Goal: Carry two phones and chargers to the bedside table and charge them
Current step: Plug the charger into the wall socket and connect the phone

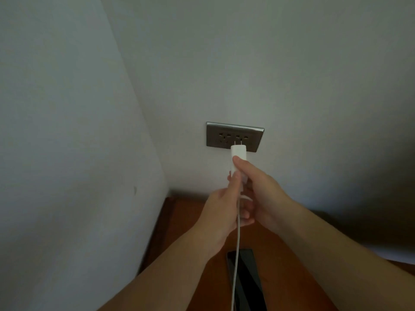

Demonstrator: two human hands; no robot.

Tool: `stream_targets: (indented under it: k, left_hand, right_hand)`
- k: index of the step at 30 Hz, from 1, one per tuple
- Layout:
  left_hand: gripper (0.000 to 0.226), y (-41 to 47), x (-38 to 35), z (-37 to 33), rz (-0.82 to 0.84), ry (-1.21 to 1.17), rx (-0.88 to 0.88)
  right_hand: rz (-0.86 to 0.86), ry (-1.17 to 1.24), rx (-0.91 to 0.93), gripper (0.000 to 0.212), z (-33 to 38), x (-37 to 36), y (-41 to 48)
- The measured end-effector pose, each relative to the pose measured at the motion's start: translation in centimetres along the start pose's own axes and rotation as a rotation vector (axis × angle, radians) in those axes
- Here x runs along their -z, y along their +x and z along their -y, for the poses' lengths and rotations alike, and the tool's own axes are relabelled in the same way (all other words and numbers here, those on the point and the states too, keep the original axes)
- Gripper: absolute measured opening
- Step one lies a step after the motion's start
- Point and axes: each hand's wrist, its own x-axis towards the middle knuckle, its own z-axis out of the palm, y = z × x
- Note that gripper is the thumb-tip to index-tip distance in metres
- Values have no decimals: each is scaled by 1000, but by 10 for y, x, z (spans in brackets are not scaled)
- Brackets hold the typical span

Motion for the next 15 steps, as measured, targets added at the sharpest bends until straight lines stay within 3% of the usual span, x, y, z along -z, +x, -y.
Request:
stream_targets:
  k: [9,15]
  left_hand:
    - [29,14,5,1,16,90,-48]
    - [31,21,4,0,31,100,-49]
  right_hand:
    - [-112,73,59,52,-2,-8,25]
    - [-169,26,110,52,-7,-12,29]
